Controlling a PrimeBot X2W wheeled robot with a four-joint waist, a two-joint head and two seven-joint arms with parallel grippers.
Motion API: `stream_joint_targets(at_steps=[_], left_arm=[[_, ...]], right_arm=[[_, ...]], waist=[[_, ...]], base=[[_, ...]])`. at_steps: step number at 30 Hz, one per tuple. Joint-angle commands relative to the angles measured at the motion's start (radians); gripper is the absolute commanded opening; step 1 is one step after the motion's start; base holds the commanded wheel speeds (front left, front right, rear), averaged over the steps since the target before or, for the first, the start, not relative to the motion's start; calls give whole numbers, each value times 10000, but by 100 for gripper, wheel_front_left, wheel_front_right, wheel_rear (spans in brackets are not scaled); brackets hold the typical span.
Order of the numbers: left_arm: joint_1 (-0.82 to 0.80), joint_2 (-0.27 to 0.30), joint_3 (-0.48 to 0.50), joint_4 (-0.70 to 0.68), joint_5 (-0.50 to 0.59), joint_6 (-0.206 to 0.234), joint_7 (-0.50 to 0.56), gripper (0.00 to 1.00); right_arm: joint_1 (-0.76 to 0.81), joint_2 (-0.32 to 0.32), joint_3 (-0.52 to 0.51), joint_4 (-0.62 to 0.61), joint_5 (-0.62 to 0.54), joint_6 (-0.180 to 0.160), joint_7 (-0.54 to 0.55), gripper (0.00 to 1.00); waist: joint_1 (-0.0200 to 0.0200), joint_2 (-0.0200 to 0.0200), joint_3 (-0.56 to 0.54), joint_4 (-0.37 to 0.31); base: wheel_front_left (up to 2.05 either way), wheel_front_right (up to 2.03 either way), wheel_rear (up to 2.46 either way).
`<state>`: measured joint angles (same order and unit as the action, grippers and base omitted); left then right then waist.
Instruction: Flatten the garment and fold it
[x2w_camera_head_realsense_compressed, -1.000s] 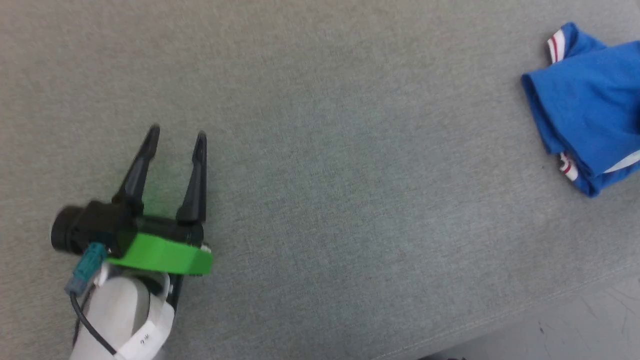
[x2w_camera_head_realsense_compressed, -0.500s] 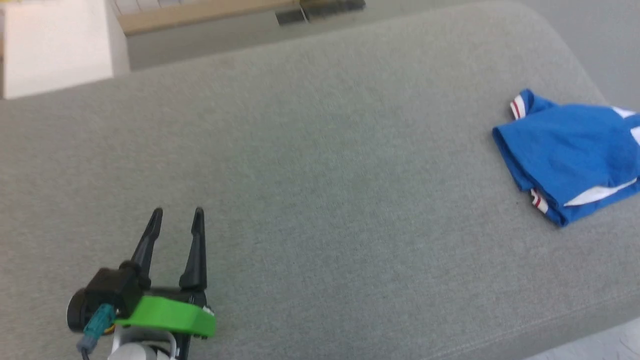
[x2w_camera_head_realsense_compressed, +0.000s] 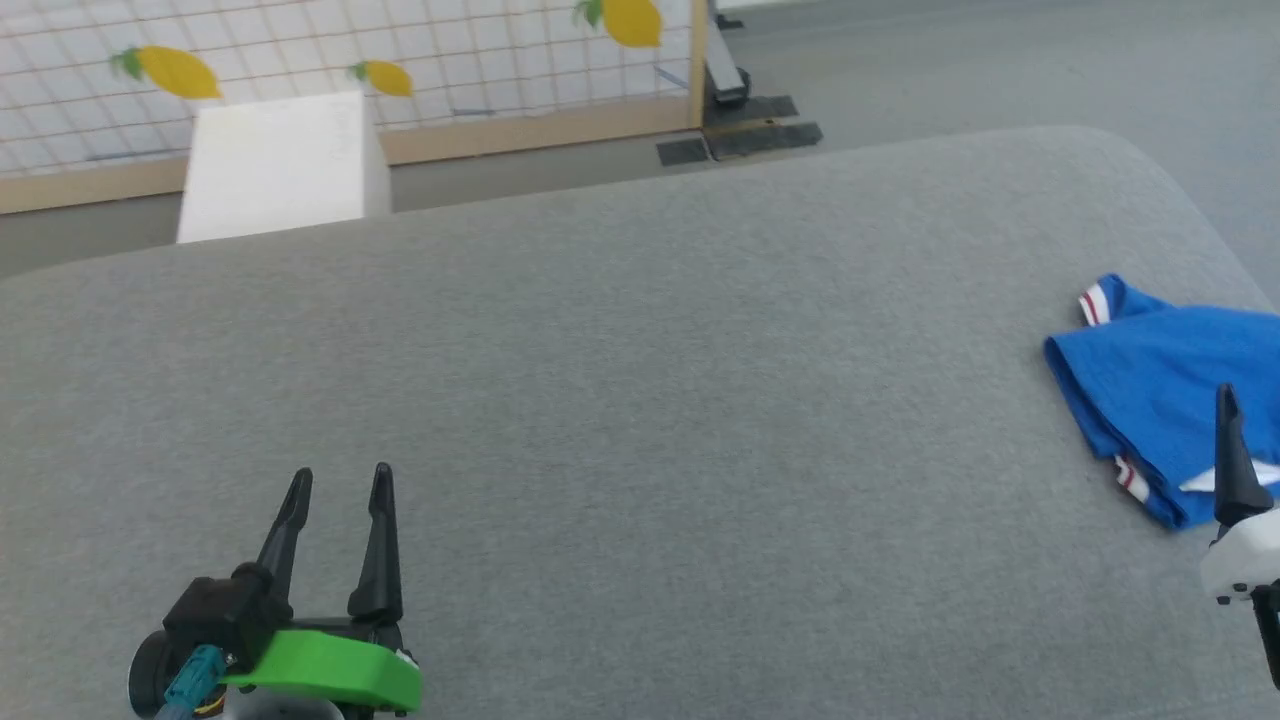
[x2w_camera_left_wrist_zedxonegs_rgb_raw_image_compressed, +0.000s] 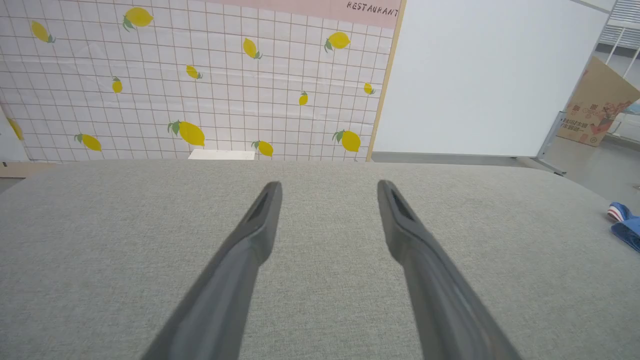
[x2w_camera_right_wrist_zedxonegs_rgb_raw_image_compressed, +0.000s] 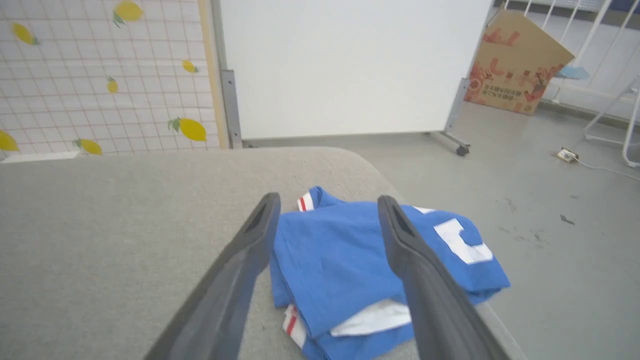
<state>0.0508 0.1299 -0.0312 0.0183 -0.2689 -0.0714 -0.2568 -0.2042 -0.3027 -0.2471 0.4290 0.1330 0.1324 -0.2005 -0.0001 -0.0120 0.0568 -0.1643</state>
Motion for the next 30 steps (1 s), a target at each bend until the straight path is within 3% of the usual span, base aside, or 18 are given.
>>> stream_joint_targets(at_steps=[1, 7, 11, 19, 30], left_arm=[[149, -40, 86, 47, 128, -57, -48, 100], [222, -60, 323, 188, 224, -80, -49, 100], [260, -18, 478, 333, 290, -109, -49, 100], [363, 28, 430, 785, 461, -234, -49, 100], [263, -80, 336, 1260, 567, -350, -49, 100]], right_arm=[[374, 243, -123, -862, -103, -17, 300, 100], [1835, 1217, -26, -4099, -316, -17, 1578, 100], [2597, 1709, 464, -5274, -347, -17, 2068, 100], [3551, 2273, 1164, -5611, -295, -17, 2221, 100], [3558, 2386, 2045, -5368, -444, -17, 2029, 100]], waist=[[1, 120, -314, 424], [1, 120, -436, 887], [1, 120, -507, 1103], [1, 120, -640, 1291], [1, 120, -612, 1362]], base=[[0, 0, 0], [0, 0, 0], [0, 0, 0], [0, 0, 0], [0, 0, 0]])
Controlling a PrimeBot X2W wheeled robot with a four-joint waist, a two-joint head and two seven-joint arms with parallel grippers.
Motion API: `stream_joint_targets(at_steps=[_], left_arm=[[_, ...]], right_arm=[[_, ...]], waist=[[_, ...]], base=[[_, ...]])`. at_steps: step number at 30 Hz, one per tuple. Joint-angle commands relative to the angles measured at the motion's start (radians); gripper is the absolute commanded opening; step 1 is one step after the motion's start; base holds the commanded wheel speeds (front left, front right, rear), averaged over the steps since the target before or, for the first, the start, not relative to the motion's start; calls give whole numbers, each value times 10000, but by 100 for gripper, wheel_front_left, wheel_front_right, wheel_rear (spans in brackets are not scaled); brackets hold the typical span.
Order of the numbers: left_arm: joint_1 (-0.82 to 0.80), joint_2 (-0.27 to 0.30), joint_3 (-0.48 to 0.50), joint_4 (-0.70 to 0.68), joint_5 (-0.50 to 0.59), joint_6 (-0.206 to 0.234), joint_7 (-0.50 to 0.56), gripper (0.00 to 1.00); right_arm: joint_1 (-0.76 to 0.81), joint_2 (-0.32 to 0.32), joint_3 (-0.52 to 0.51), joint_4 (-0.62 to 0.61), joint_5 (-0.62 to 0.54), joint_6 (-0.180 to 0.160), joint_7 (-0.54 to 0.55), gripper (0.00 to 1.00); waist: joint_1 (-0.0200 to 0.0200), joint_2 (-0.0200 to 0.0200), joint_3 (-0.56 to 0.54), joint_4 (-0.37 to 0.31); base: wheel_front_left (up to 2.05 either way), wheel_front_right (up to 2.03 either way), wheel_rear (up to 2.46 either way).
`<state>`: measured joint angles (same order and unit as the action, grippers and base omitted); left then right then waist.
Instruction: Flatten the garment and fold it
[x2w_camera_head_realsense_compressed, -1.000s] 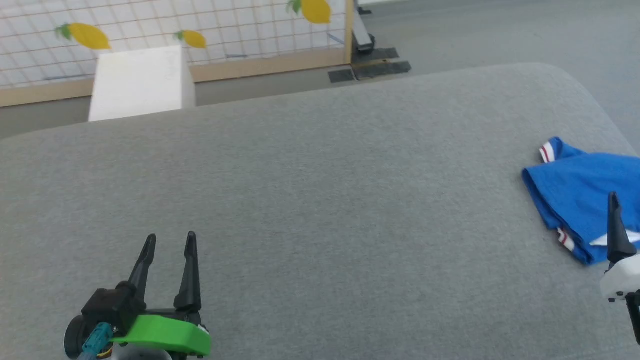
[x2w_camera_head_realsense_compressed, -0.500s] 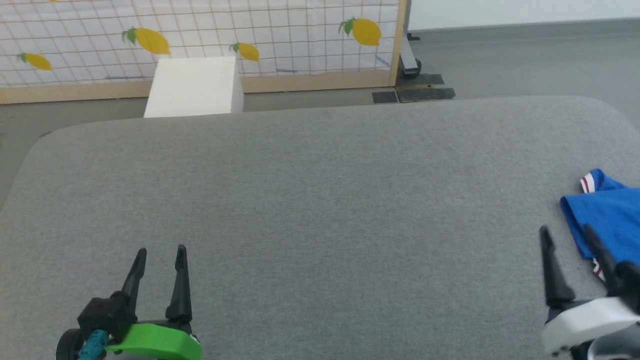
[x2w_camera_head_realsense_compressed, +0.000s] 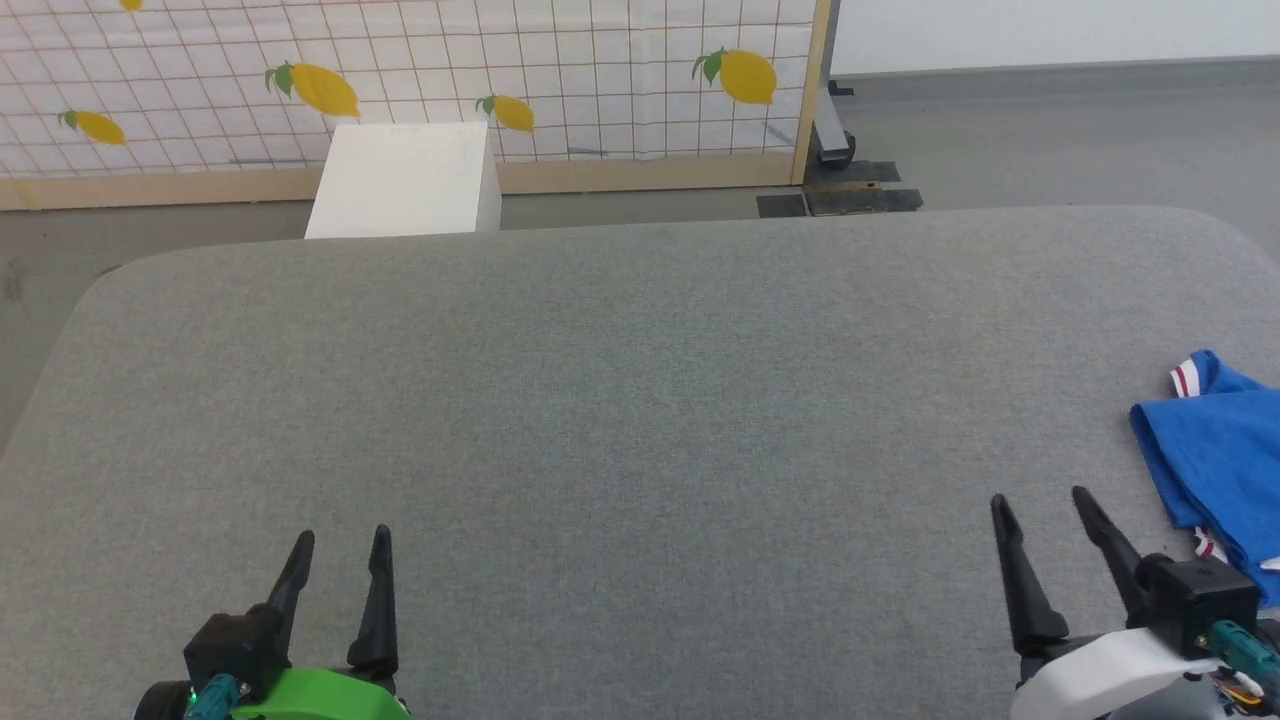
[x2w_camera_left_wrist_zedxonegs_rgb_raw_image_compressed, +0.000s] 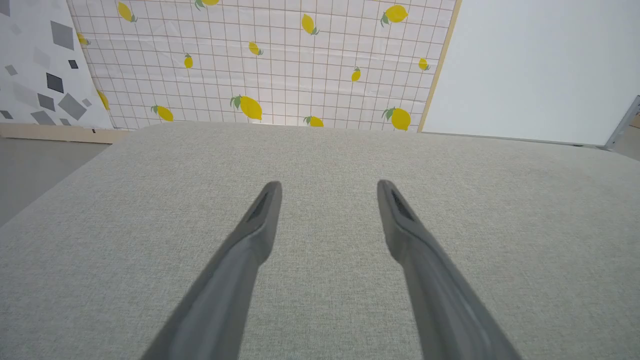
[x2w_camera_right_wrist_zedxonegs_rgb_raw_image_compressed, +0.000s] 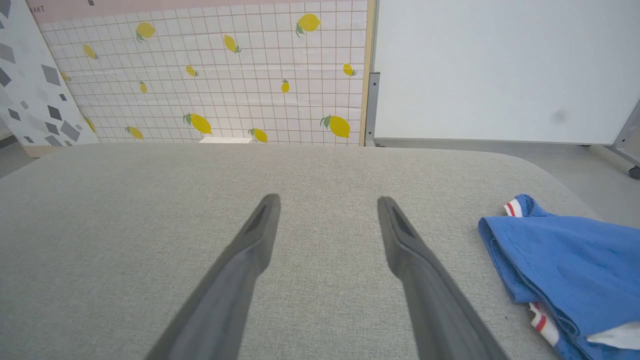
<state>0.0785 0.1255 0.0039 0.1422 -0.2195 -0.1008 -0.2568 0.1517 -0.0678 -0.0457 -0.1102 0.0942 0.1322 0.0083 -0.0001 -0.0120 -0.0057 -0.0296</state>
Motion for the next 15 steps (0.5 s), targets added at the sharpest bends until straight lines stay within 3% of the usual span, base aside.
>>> stream_joint_targets(at_steps=[1, 15], left_arm=[[-49, -52, -29, 43, 88, -66, -49, 100], [-193, -137, 48, 83, 212, -144, -49, 100]], right_arm=[[-18, 41, 79, 45, -64, -15, -65, 100], [-129, 89, 250, 65, -64, -15, -146, 100]], waist=[[1, 120, 19, 27], [1, 120, 101, 8]], base=[[0, 0, 0], [0, 0, 0]])
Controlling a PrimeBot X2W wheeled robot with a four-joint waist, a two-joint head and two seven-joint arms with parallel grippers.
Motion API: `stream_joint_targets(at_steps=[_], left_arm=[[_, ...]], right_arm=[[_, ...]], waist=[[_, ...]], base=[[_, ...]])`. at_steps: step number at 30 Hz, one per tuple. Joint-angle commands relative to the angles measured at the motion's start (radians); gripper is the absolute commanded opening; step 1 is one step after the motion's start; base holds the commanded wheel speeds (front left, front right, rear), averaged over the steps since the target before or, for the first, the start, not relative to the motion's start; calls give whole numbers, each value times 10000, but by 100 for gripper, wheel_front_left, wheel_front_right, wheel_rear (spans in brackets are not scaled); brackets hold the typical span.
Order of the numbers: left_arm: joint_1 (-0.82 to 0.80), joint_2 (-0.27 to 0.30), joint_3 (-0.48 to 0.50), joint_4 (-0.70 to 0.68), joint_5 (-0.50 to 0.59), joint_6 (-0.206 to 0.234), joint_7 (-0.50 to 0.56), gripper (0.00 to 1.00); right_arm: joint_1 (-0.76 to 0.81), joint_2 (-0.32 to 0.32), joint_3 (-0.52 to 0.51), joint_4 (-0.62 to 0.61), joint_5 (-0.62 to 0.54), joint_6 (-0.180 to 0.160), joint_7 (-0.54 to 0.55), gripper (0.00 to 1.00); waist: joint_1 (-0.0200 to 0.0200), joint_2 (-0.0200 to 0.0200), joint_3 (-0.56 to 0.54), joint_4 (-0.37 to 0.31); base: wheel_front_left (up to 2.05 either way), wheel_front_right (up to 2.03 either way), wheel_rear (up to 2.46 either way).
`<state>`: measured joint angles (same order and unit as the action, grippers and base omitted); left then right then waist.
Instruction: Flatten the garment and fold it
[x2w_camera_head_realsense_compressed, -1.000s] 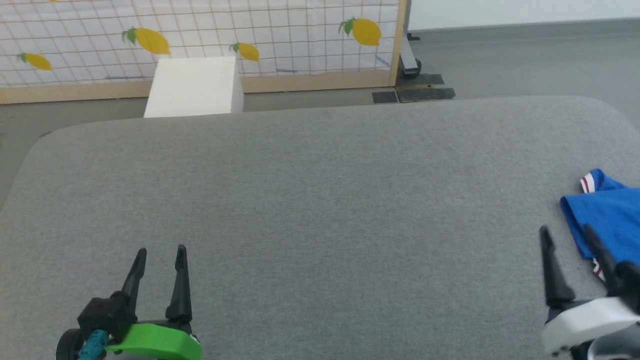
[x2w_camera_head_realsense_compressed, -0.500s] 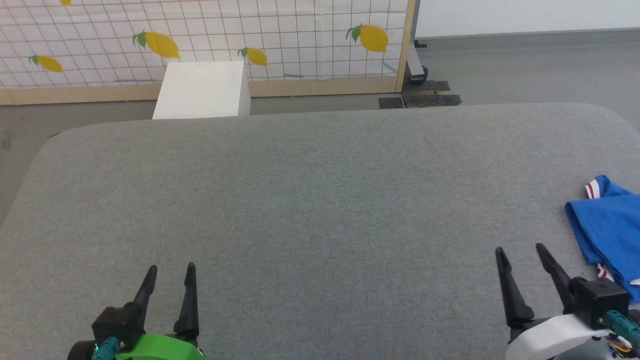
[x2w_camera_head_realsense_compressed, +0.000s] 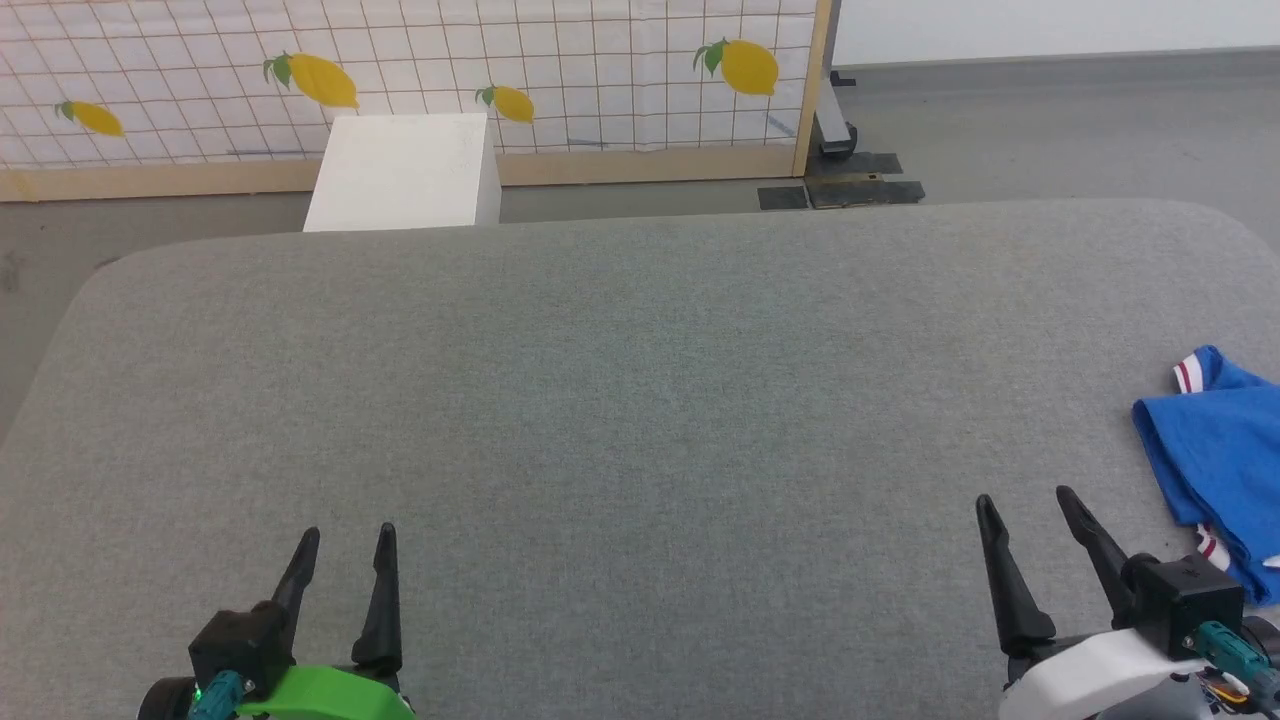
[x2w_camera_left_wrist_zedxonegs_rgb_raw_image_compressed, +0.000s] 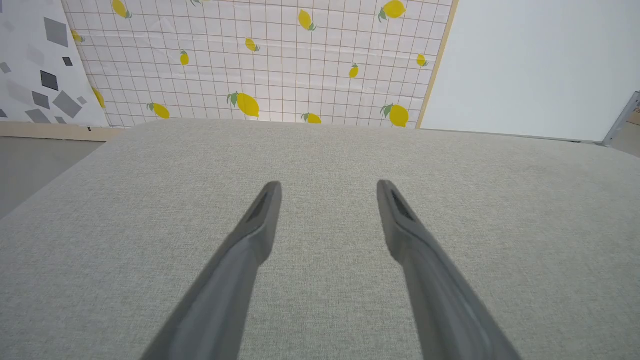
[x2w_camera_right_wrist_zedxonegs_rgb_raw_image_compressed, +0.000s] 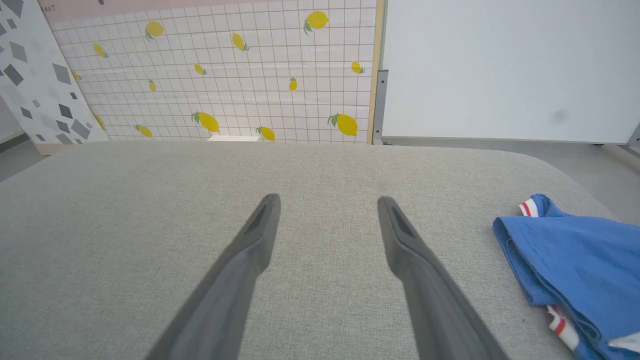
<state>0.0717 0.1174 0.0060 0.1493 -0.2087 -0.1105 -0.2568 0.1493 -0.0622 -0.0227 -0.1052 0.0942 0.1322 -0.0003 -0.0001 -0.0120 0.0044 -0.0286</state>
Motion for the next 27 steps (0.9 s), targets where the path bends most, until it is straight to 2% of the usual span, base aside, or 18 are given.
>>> stream_joint_targets(at_steps=[1, 2, 3, 27], left_arm=[[-128, -61, 32, 16, 108, -51, -49, 100], [-131, -68, 36, 23, 109, -57, -49, 100], [-4, -18, 11, 6, 12, -20, 3, 0], [-120, -127, -6, -252, 355, 173, 446, 0]], right_arm=[[-107, 35, 21, 21, -62, -15, -64, 100], [-111, 38, 22, 24, -67, -15, -78, 100], [-4, 6, 4, 13, -1, 0, -4, 0], [-259, 22, 38, 191, -159, -3, 2, 0]], waist=[[1, 120, -3, -4], [1, 120, -11, -8], [1, 0, -10, -8], [1, 21, -16, 42]], base=[[0, 0, 0], [0, 0, 0], [0, 0, 0], [0, 0, 0]])
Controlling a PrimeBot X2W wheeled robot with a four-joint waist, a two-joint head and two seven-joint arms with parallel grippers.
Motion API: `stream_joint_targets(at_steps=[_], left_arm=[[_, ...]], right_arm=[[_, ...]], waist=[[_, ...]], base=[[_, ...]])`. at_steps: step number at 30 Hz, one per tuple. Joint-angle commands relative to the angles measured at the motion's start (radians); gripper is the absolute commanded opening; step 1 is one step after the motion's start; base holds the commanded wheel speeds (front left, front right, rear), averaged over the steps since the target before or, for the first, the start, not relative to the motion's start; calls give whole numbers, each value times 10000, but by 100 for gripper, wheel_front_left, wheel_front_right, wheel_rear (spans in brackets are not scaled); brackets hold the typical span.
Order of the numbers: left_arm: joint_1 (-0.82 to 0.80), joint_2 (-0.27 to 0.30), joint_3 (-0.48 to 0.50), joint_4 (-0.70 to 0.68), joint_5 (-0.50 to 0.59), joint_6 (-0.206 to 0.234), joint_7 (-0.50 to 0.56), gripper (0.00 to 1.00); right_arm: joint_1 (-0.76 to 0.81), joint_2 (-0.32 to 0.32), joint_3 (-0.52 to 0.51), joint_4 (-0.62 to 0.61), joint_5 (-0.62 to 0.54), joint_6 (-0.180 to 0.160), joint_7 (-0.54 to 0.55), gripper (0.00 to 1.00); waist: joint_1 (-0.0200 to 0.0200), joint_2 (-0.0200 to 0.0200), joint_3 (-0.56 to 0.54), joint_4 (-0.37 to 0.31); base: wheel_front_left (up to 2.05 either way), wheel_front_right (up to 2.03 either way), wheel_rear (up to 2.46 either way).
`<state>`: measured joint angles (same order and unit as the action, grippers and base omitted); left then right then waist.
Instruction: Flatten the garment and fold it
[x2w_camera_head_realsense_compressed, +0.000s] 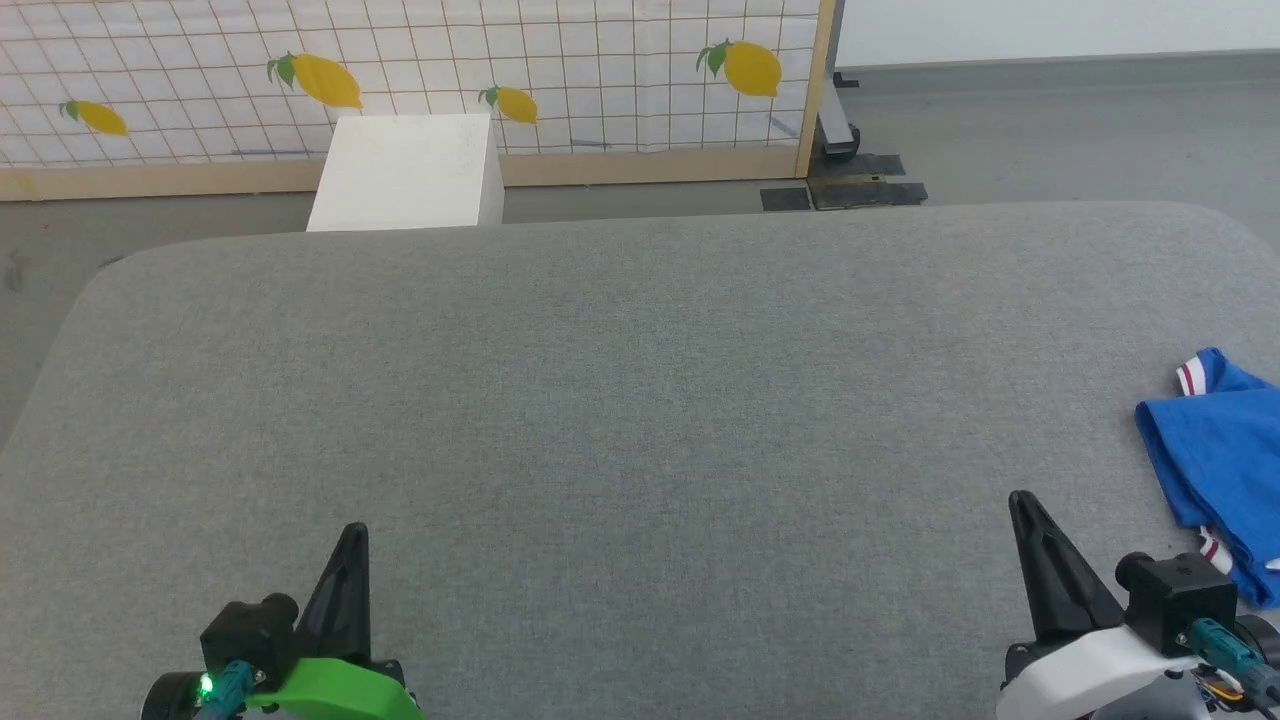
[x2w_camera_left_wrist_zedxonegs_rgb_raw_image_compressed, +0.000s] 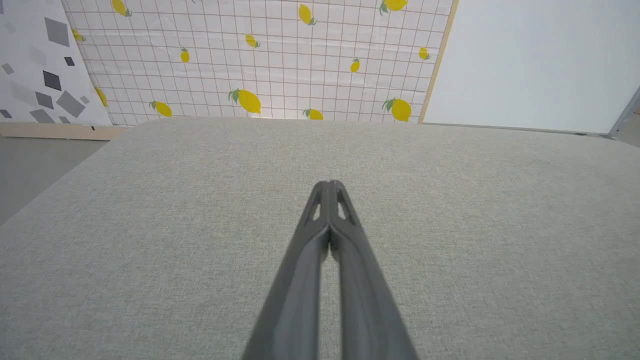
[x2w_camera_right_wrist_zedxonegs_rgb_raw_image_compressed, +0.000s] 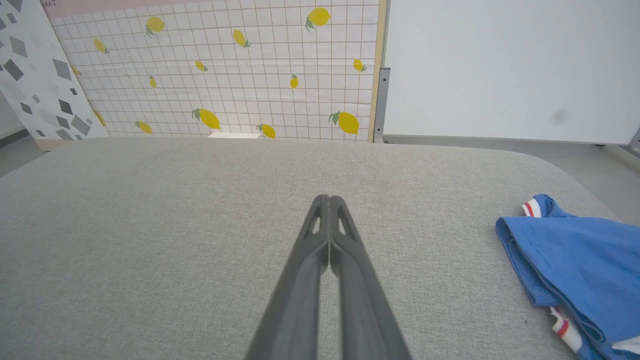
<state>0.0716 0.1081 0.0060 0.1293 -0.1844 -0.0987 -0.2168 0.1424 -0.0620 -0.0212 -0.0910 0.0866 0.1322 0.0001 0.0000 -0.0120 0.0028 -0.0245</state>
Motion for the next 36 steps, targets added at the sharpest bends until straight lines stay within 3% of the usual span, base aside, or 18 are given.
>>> stream_joint_targets(at_steps=[1, 36], left_arm=[[-136, -48, -7, -87, 159, 80, 103, 0], [-335, -230, -25, -501, 738, 391, 812, 0]], right_arm=[[-224, 23, 27, 72, -104, -3, -2, 0], [-636, 56, 91, 360, -366, -7, -1, 0]], waist=[[0, 23, -1, 8], [0, 56, -10, 90]], base=[[0, 0, 0], [0, 0, 0]])
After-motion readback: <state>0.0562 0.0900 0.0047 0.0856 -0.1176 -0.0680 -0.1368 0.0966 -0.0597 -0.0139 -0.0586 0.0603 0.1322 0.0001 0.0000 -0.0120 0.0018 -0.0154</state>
